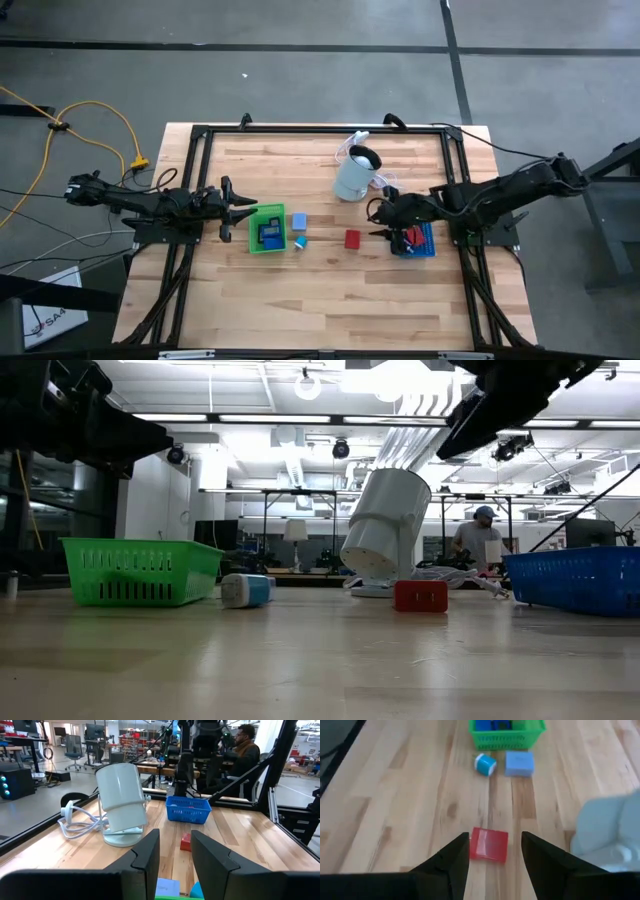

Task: Pick & Place Office items
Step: Put the red charger adapter into the blue bin

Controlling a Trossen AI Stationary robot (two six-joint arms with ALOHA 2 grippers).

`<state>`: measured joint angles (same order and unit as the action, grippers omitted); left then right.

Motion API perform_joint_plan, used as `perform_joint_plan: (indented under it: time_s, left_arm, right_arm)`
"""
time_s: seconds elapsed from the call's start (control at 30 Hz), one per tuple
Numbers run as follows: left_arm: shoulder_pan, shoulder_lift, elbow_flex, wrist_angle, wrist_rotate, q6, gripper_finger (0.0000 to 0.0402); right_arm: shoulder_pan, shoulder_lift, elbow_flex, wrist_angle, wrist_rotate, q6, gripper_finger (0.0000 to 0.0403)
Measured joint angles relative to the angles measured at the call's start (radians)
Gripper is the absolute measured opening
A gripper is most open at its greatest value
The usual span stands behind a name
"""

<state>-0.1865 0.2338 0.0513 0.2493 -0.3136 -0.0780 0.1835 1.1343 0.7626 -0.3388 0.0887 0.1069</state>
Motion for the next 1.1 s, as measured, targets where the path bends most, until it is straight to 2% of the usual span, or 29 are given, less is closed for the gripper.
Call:
perform_joint_plan:
  time_s: [0.27, 0.57, 0.77, 0.97, 1.1]
  left_arm:
    - [0.000, 0.004, 0.000, 0.002, 0.000, 0.000, 0.0103]
    - [0.000, 0.004, 0.000, 0.002, 0.000, 0.000, 0.0103]
    - [0.000, 0.004, 0.000, 0.002, 0.000, 0.000, 0.0103]
    - [0.000, 0.004, 0.000, 0.002, 0.000, 0.000, 0.0103]
    - [0.000, 0.004, 0.000, 0.002, 0.000, 0.000, 0.0103]
  right_arm:
    - [-0.030, 0.157, 0.208, -0.138, -0.066, -0.195, 0.0166]
    - [-0.076, 0.351, 0.432, -0.194, -0.299, -0.481, 0.0166]
    - [-0.093, 0.417, 0.505, -0.189, -0.463, -0.714, 0.0166]
    - [-0.112, 0.453, 0.586, -0.181, -0.496, -0.737, 0.0166]
    - [-0.126, 0.479, 0.603, -0.185, -0.567, -0.775, 0.0166]
